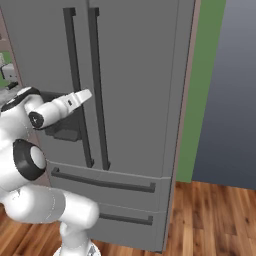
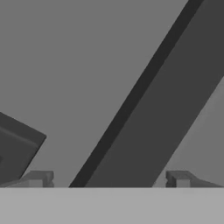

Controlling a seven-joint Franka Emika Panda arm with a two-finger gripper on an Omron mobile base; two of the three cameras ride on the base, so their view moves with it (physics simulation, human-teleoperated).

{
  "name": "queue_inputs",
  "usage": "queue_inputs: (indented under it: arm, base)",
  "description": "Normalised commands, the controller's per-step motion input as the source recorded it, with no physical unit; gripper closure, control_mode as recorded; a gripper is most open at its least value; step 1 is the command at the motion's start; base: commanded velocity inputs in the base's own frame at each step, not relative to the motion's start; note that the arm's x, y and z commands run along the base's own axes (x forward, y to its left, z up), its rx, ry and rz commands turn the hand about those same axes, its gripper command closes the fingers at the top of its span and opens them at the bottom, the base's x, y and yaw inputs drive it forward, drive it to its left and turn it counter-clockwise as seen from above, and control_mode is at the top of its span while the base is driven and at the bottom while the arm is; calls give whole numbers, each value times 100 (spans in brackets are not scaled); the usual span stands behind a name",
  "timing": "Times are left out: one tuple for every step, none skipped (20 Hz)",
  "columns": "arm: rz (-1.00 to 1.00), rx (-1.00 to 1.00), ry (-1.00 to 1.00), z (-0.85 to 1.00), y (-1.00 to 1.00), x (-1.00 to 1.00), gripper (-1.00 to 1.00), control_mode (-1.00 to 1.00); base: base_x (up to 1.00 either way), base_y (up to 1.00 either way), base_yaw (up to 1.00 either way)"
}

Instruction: Place the steak on the counter behind the older steak on the same shelf of the fridge to maintain FIFO order. Close the fridge door when finished.

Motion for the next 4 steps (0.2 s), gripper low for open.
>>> queue_inputs:
  arm:
    - [-23,0,0,0,19,67,-100,-100]
    - [-23,0,0,0,18,69,-100,-100]
    - [-23,0,0,0,19,71,-100,-100]
    - [-23,0,0,0,18,71,-100,-100]
  base:
    - [0,0,0]
    - [0,0,0]
    - [0,0,0]
    - [0,0,0]
